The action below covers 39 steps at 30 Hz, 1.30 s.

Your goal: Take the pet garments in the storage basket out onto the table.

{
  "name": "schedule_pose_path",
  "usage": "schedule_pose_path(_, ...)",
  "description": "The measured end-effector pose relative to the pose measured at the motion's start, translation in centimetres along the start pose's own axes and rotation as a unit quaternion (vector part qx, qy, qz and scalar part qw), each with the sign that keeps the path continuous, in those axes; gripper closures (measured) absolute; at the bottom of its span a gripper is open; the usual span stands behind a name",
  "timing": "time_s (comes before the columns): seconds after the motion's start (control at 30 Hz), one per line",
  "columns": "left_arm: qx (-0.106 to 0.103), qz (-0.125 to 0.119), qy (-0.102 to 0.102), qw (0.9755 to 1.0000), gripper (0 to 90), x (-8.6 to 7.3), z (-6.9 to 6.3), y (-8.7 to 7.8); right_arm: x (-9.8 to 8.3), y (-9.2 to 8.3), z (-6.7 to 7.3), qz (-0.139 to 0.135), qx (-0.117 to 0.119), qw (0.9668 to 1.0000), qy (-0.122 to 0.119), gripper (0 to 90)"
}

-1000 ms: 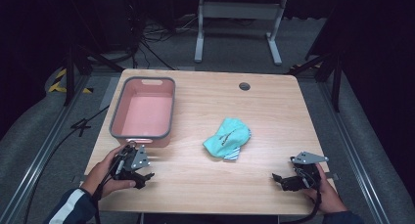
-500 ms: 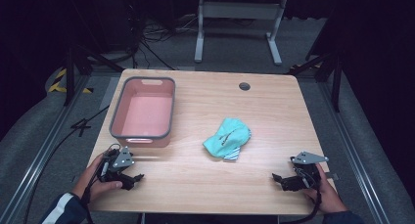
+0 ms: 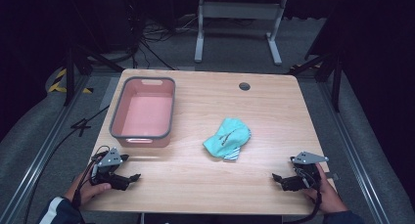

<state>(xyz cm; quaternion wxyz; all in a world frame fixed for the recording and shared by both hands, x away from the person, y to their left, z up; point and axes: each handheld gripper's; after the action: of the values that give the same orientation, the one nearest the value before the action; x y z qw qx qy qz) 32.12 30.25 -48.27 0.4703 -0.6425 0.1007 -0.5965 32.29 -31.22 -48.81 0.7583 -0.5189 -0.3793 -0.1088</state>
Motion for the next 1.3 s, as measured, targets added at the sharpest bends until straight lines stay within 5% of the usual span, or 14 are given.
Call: schedule_pose_path(1.3,-0.002,0.005,-0.002,1.0000,9.4,0.18,0.18,0.26,-0.31,-0.27,0.12,-0.001,-0.006,0.9999,0.009,0.5)
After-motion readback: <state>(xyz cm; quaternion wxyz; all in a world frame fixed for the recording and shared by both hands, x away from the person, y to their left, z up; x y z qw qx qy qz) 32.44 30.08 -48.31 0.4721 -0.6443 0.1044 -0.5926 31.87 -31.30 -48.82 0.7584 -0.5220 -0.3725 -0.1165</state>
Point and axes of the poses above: each handheld gripper's, and its own axes: y roughly forward along the jaws, x roughly out of its top, z roughly to its left, and after that the axes turned 14 degrees about y, right-handed
